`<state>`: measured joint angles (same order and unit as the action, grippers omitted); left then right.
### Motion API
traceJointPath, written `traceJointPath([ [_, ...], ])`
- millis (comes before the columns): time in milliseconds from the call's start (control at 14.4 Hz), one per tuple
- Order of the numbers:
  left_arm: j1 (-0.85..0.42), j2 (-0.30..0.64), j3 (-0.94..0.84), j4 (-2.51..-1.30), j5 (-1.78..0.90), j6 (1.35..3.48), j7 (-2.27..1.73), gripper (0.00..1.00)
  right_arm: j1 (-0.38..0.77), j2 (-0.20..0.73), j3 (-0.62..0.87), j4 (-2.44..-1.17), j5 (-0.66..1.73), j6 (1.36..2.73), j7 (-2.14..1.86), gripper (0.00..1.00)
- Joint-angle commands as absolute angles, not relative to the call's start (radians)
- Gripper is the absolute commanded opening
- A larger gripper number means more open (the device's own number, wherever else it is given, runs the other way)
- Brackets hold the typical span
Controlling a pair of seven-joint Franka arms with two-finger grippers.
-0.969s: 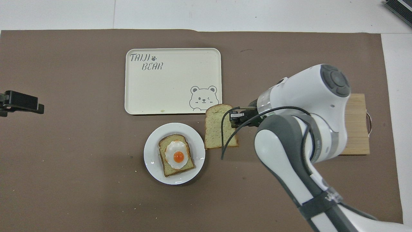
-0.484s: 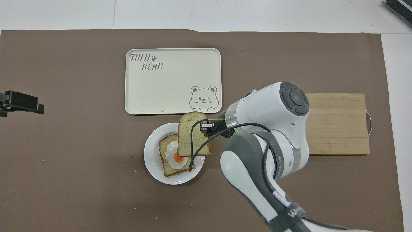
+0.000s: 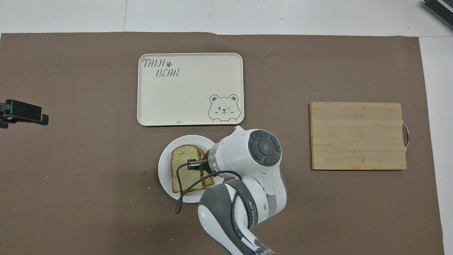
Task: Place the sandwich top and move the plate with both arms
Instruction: 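Lower the bread onto the egg toast and open the right gripper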
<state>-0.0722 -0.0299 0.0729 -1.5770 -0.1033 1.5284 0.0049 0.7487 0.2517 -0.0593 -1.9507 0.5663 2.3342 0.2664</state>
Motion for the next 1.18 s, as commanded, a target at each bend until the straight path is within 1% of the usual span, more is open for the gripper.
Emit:
traceJointPath([
  [0, -0.064, -0.046, 0.069, -1.585, -0.112, 1.516, 0.012, 1.0, 0.749, 0.258, -0.064, -1.957, 0.594, 2.358, 0.252, 0.0],
  [346, -0.064, -0.046, 0.071, -1.585, -0.112, 1.514, 0.012, 1.0, 0.746, 0.282, -0.066, -1.959, 0.594, 2.362, 0.259, 0.0],
  [415, -0.064, -0.046, 0.071, -1.585, -0.112, 1.514, 0.012, 1.0, 0.741, 0.284, -0.066, -1.959, 0.594, 2.361, 0.253, 0.04],
  [484, -0.064, -0.046, 0.071, -1.585, -0.112, 1.516, 0.012, 1.0, 0.741, 0.284, -0.066, -1.959, 0.594, 2.359, 0.253, 0.19],
  [554, -0.064, -0.046, 0.071, -1.585, -0.112, 1.514, 0.012, 1.0, 0.738, 0.285, -0.066, -1.957, 0.594, 2.356, 0.252, 0.8],
  [623, -0.064, -0.046, 0.071, -1.585, -0.112, 1.514, 0.012, 1.0, 0.732, 0.29, -0.067, -1.95, 0.592, 2.353, 0.255, 1.0],
  [830, -0.064, -0.046, 0.071, -1.585, -0.112, 1.514, 0.012, 1.0, 0.666, 0.305, -0.069, -1.918, 0.578, 2.355, 0.253, 1.0],
  [1107, -0.064, -0.046, 0.071, -1.585, -0.112, 1.514, 0.012, 1.0, 0.588, 0.288, -0.078, -1.908, 0.568, 2.347, 0.253, 1.0],
])
